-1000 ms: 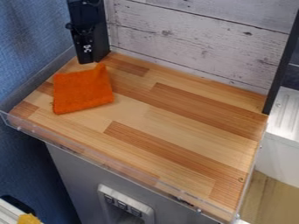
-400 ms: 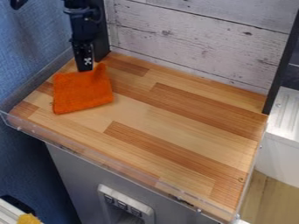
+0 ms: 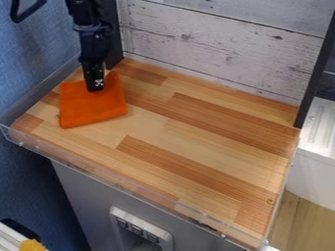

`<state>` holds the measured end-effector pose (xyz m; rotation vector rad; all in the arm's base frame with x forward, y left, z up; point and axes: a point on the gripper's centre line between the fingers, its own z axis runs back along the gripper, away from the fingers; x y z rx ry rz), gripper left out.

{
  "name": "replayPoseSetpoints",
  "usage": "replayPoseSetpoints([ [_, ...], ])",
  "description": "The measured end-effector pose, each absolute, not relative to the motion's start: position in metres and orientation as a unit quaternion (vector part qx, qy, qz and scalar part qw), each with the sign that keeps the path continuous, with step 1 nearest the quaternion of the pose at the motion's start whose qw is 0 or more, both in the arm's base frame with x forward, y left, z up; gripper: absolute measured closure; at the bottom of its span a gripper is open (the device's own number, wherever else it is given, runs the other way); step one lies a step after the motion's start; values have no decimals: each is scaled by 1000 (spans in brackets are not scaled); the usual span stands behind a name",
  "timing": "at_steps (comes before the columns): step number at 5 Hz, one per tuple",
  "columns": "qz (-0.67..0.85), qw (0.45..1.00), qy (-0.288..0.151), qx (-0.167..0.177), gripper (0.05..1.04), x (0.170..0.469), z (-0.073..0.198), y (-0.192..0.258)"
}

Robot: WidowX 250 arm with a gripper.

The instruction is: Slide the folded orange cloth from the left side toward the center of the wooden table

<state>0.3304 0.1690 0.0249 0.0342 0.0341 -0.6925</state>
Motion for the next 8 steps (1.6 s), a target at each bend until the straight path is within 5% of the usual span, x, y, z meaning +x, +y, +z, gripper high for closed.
replayPoseSetpoints([
  [3, -310, 951, -8, 19, 1025, 325, 11, 162],
  [8, -56, 998, -13, -3, 1025, 348, 9, 139],
])
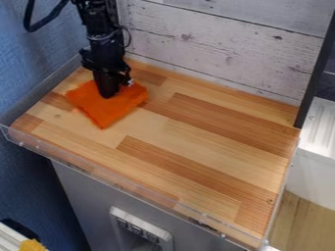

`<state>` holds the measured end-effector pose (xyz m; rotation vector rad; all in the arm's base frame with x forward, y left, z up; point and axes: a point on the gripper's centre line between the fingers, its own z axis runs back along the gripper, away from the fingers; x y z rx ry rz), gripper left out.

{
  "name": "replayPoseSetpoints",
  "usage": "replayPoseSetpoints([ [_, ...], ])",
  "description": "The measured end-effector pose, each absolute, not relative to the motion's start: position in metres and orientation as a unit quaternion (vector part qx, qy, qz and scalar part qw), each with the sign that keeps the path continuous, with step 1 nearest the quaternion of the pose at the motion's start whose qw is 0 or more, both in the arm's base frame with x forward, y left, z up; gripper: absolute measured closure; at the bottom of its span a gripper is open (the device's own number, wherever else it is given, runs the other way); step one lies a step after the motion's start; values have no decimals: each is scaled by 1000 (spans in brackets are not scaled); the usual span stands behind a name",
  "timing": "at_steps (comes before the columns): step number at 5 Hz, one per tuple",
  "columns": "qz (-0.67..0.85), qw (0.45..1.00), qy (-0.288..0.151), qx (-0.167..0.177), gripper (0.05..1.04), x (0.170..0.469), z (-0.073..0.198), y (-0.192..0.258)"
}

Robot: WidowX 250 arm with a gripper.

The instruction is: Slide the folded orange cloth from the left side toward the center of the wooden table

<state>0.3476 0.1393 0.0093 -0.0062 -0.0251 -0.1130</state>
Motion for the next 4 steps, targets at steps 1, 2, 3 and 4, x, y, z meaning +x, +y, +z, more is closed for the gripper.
replayPoseSetpoints([
  [1, -31, 999, -9, -9, 1025, 348, 9, 133],
  [2, -15, 1000, -4, -12, 1025, 349, 9, 128],
  [3, -4, 1000, 0, -12, 1025, 347, 8, 124],
  [4, 4, 1000, 4, -12, 1001, 342, 8, 121],
])
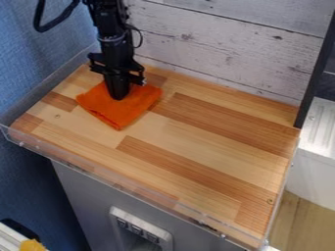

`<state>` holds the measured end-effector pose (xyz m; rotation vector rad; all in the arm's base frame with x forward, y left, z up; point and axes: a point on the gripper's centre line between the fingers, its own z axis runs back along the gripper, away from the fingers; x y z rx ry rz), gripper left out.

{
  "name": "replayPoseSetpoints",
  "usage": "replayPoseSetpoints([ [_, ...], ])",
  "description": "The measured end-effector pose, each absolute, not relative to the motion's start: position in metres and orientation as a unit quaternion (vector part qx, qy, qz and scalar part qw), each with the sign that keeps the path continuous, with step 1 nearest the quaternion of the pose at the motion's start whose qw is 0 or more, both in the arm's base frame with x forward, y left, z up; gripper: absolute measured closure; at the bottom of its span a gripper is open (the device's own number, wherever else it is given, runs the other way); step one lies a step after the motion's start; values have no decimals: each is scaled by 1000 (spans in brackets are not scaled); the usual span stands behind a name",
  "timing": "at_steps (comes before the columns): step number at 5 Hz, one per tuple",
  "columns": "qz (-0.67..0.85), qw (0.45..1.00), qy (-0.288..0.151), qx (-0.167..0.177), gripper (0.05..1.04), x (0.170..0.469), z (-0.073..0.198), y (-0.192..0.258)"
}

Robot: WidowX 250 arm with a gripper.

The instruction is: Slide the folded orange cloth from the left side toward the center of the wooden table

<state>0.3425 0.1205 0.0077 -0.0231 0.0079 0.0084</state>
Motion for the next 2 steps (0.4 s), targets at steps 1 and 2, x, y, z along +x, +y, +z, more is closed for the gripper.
replayPoseSetpoints([
  [1, 2, 999, 28, -17, 848, 333, 10, 109],
  [2, 2, 999, 46, -17, 599, 330, 22, 92],
])
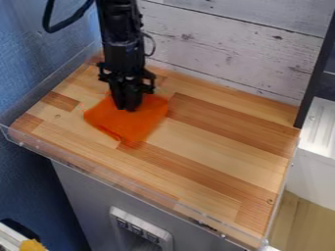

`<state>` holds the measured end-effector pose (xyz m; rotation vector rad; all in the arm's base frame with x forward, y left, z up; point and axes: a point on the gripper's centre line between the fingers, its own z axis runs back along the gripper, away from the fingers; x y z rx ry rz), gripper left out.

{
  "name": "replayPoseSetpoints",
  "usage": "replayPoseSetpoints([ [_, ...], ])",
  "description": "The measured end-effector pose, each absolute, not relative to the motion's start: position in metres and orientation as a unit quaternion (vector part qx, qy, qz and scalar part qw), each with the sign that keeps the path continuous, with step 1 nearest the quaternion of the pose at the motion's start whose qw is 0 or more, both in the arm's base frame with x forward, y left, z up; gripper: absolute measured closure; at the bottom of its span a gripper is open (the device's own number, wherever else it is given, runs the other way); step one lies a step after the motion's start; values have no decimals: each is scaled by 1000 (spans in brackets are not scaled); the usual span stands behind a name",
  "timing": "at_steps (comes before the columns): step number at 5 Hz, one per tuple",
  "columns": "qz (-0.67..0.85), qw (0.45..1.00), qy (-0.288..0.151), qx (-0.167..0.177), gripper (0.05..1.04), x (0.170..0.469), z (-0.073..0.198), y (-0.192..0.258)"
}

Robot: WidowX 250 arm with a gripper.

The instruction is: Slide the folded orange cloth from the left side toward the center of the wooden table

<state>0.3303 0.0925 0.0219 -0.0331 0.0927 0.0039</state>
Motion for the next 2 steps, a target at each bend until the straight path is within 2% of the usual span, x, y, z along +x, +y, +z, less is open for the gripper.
replayPoseSetpoints([
  [1, 4, 999, 36, -5, 301, 338, 50, 73],
  [2, 4, 1000, 25, 5, 89, 346, 75, 47],
])
